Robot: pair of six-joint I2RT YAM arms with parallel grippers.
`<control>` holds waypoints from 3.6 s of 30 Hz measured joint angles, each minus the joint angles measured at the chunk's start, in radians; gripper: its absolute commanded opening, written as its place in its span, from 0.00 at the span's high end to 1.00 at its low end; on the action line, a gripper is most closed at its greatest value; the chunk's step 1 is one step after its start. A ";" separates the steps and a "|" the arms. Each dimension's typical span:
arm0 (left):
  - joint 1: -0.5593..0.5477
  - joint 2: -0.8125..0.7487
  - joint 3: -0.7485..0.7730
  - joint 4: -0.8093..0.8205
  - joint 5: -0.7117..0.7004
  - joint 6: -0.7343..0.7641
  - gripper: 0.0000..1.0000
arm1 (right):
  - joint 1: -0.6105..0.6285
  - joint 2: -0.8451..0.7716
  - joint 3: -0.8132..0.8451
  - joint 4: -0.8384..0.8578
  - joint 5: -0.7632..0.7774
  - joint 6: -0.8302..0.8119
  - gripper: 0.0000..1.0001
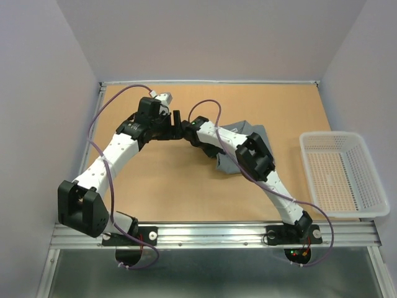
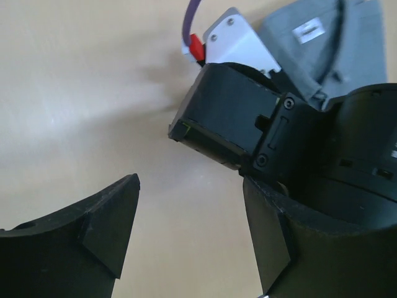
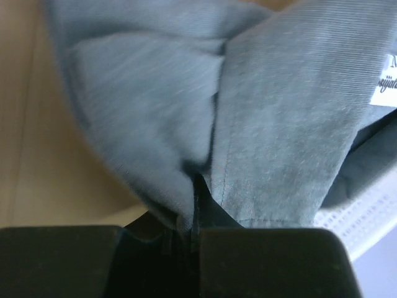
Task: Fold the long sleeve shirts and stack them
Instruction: Fold the shirt, then neatly place the folded shirt to the corner
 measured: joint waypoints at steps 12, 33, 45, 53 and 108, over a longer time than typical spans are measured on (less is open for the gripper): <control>0.047 -0.172 -0.106 0.030 -0.036 -0.069 0.21 | 0.049 0.039 0.169 -0.022 -0.194 0.034 0.26; -0.050 0.136 -0.170 0.235 0.180 -0.286 0.21 | -0.414 -0.849 -0.583 0.516 -0.517 0.143 0.12; -0.136 0.312 -0.160 0.242 0.144 -0.335 0.23 | -0.478 -1.107 -0.877 0.683 -0.537 0.190 0.08; -0.154 0.430 -0.105 0.250 0.067 -0.348 0.39 | -0.478 -1.141 -0.904 0.711 -0.534 0.189 0.08; -0.207 0.511 0.220 0.000 -0.321 -0.313 0.28 | -0.479 -1.101 -0.913 0.737 -0.635 0.074 0.09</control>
